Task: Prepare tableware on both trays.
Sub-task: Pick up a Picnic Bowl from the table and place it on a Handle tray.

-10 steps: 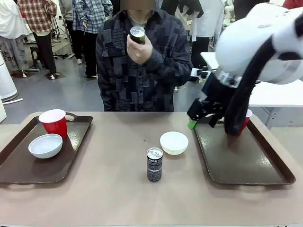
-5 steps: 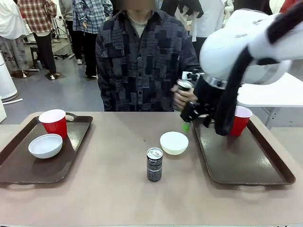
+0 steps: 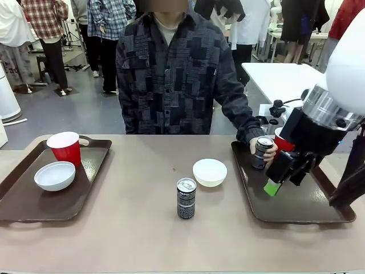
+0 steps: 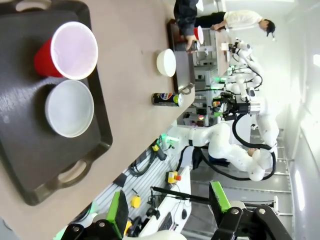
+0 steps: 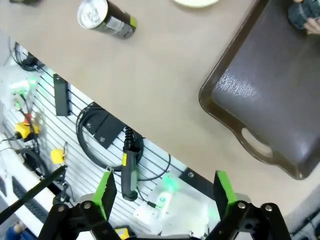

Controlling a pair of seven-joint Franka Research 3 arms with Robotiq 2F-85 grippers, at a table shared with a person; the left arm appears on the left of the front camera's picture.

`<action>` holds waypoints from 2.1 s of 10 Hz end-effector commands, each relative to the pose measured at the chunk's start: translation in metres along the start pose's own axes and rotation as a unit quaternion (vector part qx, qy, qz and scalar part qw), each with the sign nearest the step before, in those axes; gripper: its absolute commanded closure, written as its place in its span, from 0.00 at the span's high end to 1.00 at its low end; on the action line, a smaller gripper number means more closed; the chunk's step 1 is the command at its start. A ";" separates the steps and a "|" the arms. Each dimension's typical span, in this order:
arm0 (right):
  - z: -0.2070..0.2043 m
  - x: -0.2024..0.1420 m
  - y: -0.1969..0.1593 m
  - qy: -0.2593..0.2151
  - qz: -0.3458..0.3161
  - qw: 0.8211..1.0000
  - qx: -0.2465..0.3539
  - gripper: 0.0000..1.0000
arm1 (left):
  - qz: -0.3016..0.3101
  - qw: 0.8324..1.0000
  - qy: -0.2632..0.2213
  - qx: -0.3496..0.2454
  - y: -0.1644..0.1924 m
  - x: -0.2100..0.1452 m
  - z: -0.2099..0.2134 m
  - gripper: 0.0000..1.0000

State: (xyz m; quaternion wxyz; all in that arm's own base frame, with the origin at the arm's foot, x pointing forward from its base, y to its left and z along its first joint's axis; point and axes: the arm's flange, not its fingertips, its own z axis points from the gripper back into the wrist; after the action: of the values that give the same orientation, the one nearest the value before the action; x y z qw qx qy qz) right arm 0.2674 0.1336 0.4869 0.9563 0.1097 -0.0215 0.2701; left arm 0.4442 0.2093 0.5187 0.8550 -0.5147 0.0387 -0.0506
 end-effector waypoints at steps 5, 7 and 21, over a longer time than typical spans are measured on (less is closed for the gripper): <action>0.000 0.000 0.000 0.000 0.000 1.000 0.000 1.00 | 0.001 1.000 0.001 -0.002 -0.003 -0.001 0.001 0.86; 0.000 0.000 0.000 0.000 0.000 1.000 0.000 1.00 | 0.001 1.000 0.001 -0.002 -0.003 -0.001 0.001 0.86; 0.013 0.119 -0.021 0.029 -0.079 0.995 -0.050 1.00 | 0.001 1.000 0.001 -0.002 -0.003 -0.001 0.001 0.86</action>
State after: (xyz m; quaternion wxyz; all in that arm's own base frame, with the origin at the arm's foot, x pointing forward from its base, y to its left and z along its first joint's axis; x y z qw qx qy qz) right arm 0.3650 0.1677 0.5031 0.9744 0.0752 0.0001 0.2120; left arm 0.4442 0.2093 0.5189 0.8550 -0.5147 0.0387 -0.0508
